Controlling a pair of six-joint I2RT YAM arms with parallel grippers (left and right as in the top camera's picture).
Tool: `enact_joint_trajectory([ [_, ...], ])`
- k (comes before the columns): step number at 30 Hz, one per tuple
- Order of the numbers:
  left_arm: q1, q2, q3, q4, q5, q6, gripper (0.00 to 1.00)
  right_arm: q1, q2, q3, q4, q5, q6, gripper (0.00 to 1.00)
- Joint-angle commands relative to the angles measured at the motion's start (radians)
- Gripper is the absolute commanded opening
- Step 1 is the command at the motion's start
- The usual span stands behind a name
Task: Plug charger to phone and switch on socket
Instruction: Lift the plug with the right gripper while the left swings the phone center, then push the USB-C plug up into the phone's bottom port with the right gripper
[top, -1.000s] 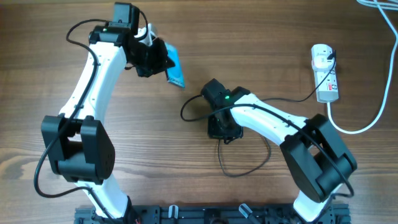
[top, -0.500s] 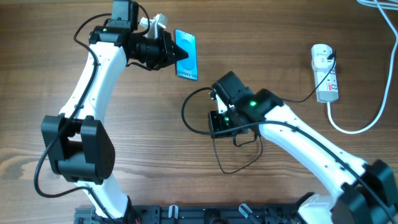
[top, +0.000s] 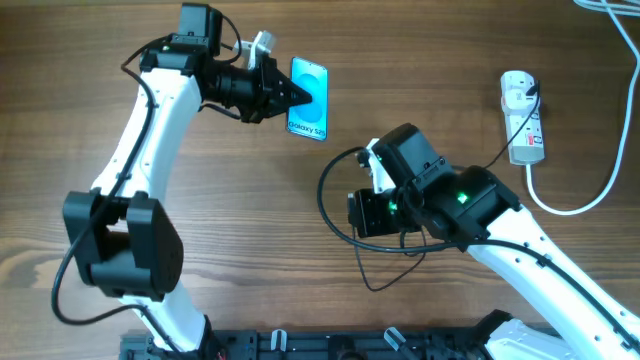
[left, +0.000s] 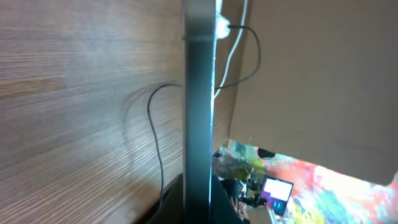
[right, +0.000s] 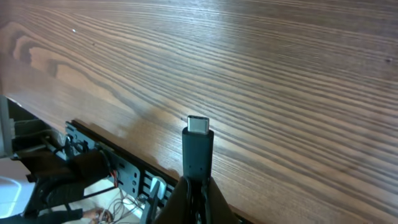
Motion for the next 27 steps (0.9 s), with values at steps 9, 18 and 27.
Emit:
enact_joint_trajectory([
  [9, 0.034, -0.12, 0.001, -0.033, -0.02, 0.193, 0.04, 0.001, -0.016, 0.019, 0.046, -0.116, -0.025, 0.04],
  [18, 0.012, -0.12, 0.001, 0.03, 0.019, 0.182, 0.04, 0.001, -0.016, 0.019, 0.264, -0.253, -0.013, 0.04],
  [27, -0.096, -0.12, 0.001, 0.17, 0.018, -0.016, 0.04, 0.001, -0.014, 0.019, 0.336, -0.033, 0.132, 0.04],
])
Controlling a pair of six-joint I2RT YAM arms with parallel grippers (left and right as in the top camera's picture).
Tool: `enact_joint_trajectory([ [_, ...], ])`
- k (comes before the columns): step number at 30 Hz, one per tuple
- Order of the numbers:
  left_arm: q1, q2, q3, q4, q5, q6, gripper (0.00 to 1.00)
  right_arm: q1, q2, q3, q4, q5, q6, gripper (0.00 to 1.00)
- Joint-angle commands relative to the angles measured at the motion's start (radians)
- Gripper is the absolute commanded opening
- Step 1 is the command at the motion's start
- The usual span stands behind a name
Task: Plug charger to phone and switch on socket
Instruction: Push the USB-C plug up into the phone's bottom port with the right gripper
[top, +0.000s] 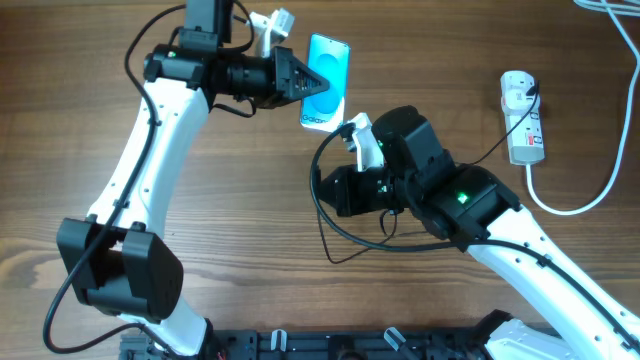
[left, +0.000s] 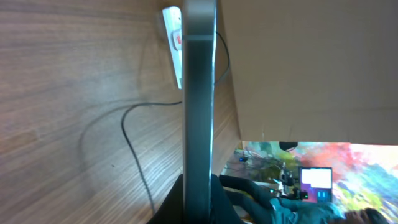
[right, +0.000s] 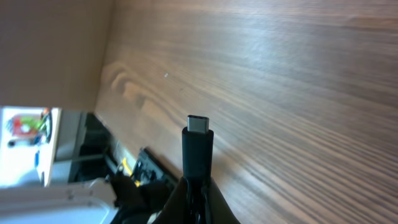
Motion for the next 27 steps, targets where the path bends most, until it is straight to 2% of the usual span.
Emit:
enact_joint_trajectory([
  [1, -0.031, -0.023, 0.001, 0.01, 0.038, -0.054, 0.04, 0.001, -0.014, 0.019, 0.009, 0.139, 0.064, 0.04],
  [5, -0.037, -0.023, 0.001, 0.01, -0.011, -0.052, 0.04, 0.001, -0.014, 0.019, 0.039, 0.156, 0.084, 0.04],
  [8, -0.037, -0.023, 0.001, 0.01, -0.015, -0.024, 0.04, 0.001, -0.014, 0.019, 0.043, 0.159, 0.085, 0.05],
  [27, -0.037, -0.023, 0.001, 0.026, -0.045, -0.024, 0.04, 0.001, -0.014, 0.019, 0.084, 0.196, 0.137, 0.04],
])
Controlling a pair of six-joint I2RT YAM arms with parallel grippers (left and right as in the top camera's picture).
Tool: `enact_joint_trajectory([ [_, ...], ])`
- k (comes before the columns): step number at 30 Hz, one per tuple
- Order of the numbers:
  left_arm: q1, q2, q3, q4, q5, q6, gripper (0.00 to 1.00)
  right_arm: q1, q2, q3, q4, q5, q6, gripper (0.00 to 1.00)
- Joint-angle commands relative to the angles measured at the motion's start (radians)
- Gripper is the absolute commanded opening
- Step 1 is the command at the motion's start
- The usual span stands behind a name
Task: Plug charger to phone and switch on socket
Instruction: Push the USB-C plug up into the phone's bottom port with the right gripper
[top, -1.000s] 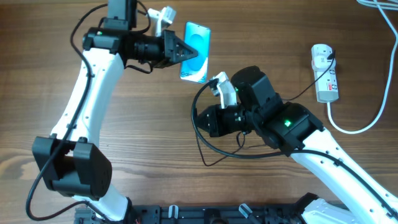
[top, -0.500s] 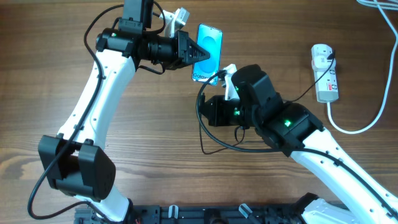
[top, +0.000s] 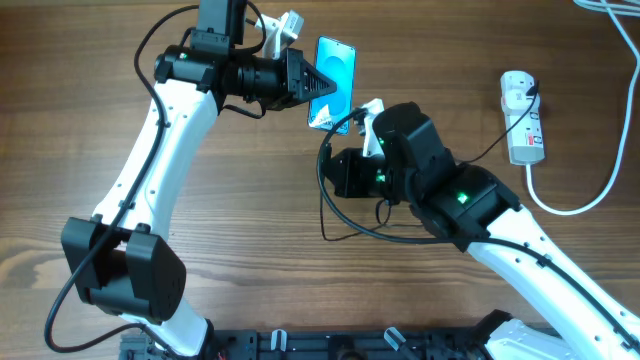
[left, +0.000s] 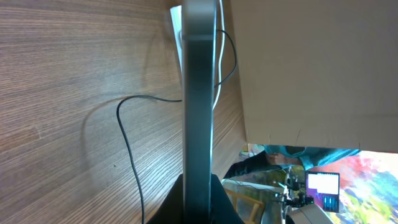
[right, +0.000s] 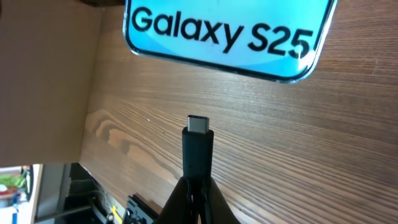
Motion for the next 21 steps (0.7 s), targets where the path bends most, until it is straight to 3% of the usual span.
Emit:
enact_joint_trajectory([
  [1, -0.002, -0.023, 0.001, 0.008, 0.013, 0.016, 0.04, 0.001, -0.014, 0.019, 0.016, 0.018, 0.028, 0.04],
  [11, -0.004, -0.023, 0.001, 0.01, 0.018, 0.019, 0.04, 0.001, 0.032, 0.018, 0.006, 0.017, 0.025, 0.04],
  [16, -0.009, -0.023, 0.001, 0.006, 0.022, 0.106, 0.04, 0.001, 0.037, 0.019, 0.043, 0.019, 0.024, 0.04],
  [21, -0.03, -0.023, 0.001, 0.006, 0.022, 0.121, 0.04, -0.006, 0.038, 0.018, 0.042, 0.028, 0.024, 0.04],
])
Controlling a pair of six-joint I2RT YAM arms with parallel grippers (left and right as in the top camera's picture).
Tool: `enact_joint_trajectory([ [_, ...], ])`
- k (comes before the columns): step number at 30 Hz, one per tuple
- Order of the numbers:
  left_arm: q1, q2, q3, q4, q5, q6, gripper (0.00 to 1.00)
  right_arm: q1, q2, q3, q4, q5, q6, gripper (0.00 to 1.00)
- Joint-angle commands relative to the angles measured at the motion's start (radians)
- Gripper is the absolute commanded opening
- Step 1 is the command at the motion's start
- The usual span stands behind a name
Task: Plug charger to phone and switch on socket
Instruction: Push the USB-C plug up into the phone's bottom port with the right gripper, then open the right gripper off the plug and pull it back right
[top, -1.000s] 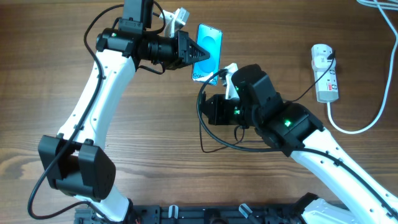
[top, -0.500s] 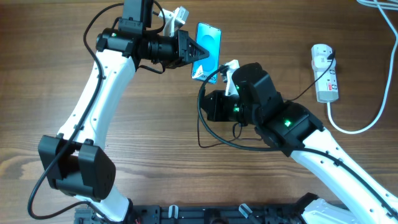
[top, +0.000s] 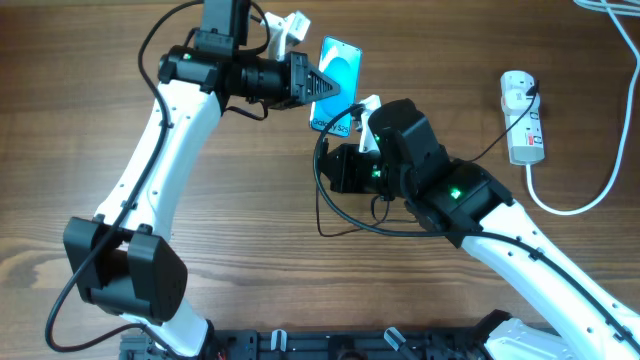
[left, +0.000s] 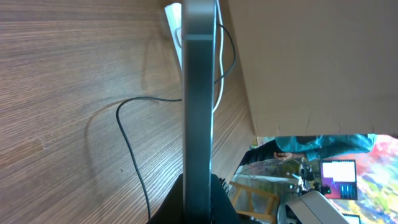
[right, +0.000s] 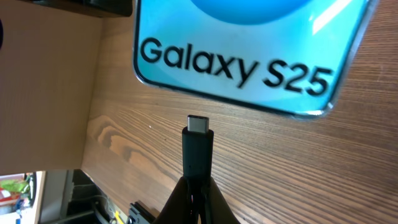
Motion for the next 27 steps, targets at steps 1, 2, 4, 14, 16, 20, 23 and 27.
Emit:
enact_joint_trajectory([
  [1, -0.01, -0.023, 0.001, 0.006, 0.026, 0.031, 0.04, -0.005, 0.011, 0.018, 0.002, 0.033, 0.01, 0.04],
  [2, -0.01, -0.023, 0.001, 0.006, 0.03, 0.029, 0.04, -0.005, 0.011, 0.018, -0.004, 0.048, 0.01, 0.04],
  [4, -0.01, -0.023, 0.001, 0.006, 0.051, 0.029, 0.04, -0.005, 0.011, 0.018, -0.011, 0.059, 0.01, 0.04],
  [14, -0.009, -0.023, 0.001, 0.006, 0.05, 0.033, 0.04, -0.005, 0.011, 0.018, -0.016, 0.079, 0.01, 0.04],
  [16, -0.009, -0.023, 0.001, 0.006, 0.05, 0.033, 0.04, -0.005, 0.011, 0.018, -0.009, 0.078, 0.011, 0.04],
  [20, -0.009, -0.023, 0.001, 0.006, 0.05, 0.033, 0.04, -0.005, 0.011, 0.018, -0.008, 0.076, 0.011, 0.05],
  [23, -0.01, -0.023, 0.001, 0.006, 0.05, 0.033, 0.04, -0.005, 0.011, 0.018, -0.006, 0.076, 0.011, 0.04],
  [27, -0.01, -0.023, 0.001, 0.006, 0.05, 0.033, 0.04, -0.005, 0.011, 0.018, -0.01, 0.08, 0.011, 0.04],
])
